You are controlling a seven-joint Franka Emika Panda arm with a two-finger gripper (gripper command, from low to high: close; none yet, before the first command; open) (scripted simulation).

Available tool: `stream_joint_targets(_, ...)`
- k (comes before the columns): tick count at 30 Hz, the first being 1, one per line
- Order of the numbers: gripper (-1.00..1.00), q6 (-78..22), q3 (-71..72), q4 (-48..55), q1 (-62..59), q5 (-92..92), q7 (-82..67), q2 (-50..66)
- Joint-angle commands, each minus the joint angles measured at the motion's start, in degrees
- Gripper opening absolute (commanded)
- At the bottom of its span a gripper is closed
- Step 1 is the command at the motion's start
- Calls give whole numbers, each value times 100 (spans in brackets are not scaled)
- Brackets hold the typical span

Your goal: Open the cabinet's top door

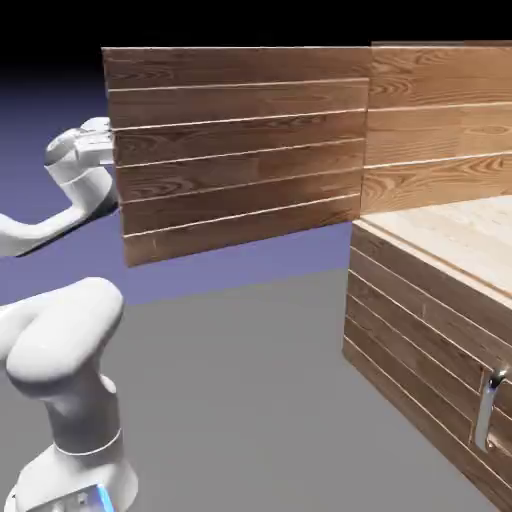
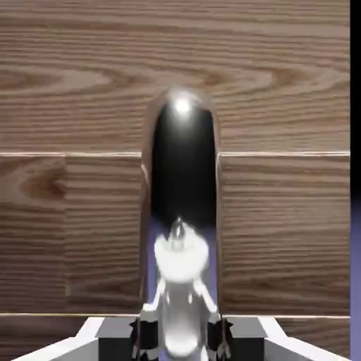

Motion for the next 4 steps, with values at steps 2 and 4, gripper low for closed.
stream_joint_targets(2, -100, -341, 60, 414, -286, 30, -44, 43)
stream_joint_targets(4, -100, -627, 102, 773, -529, 47, -74, 90)
